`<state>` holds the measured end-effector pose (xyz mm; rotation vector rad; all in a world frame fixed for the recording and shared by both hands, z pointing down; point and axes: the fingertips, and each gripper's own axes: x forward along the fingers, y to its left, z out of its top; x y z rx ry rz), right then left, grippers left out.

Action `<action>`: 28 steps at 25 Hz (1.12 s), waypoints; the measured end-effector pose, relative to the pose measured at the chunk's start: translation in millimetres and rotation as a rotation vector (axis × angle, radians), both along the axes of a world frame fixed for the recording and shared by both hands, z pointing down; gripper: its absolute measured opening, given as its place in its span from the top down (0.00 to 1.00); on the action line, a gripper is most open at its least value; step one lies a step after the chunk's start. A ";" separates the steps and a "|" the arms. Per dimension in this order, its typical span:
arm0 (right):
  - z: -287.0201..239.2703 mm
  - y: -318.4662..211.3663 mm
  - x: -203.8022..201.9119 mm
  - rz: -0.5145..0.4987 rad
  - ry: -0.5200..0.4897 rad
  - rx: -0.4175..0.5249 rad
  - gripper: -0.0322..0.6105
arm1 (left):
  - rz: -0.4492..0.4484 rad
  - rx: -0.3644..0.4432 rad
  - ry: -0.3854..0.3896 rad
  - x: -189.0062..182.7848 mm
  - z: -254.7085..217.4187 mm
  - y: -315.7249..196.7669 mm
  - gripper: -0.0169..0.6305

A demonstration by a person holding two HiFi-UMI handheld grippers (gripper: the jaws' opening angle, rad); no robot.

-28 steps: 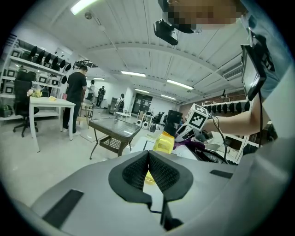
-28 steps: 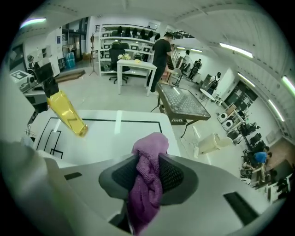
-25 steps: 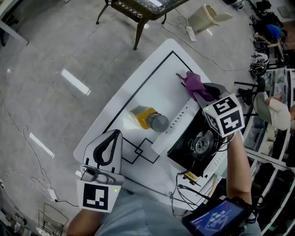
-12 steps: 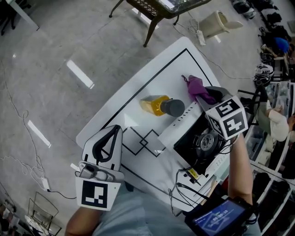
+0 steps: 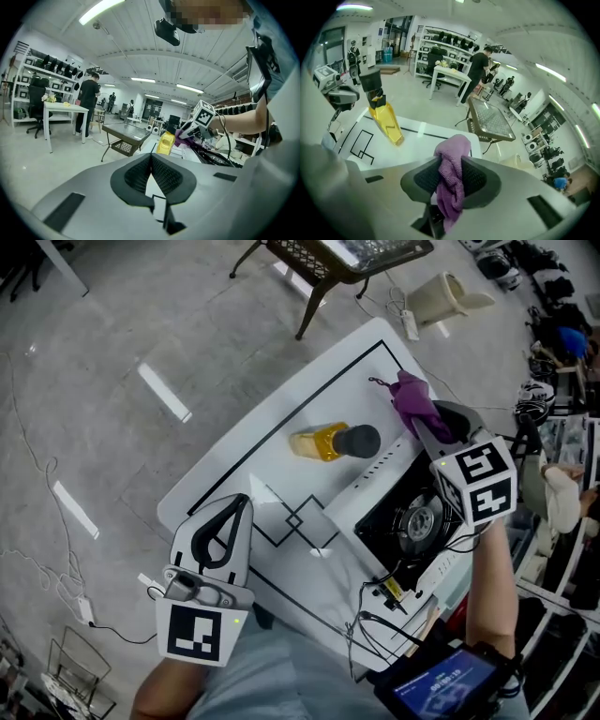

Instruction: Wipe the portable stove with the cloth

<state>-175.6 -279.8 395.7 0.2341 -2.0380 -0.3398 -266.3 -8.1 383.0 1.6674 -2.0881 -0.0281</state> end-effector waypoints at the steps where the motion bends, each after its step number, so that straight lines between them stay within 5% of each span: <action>1: -7.6 -3.5 -3.3 0.001 -0.019 0.014 0.74 | -0.001 0.001 0.000 0.6 -0.4 0.8 0.95; 11: -22.0 -27.4 -33.1 -0.075 -0.106 0.032 0.74 | -0.015 -0.024 0.009 -7.8 7.5 -2.0 0.95; 16: 22.9 -24.7 -26.8 -0.159 0.052 0.030 0.74 | -0.016 -0.044 0.015 -16.2 15.9 -5.0 0.95; 22: 61.4 -5.7 6.2 -0.115 0.230 -0.087 0.74 | -0.019 -0.047 0.014 -16.5 19.0 -4.7 0.95; 28: 65.7 20.7 14.2 -0.116 0.285 -0.146 0.75 | -0.009 -0.036 0.008 -9.2 13.2 -3.1 0.95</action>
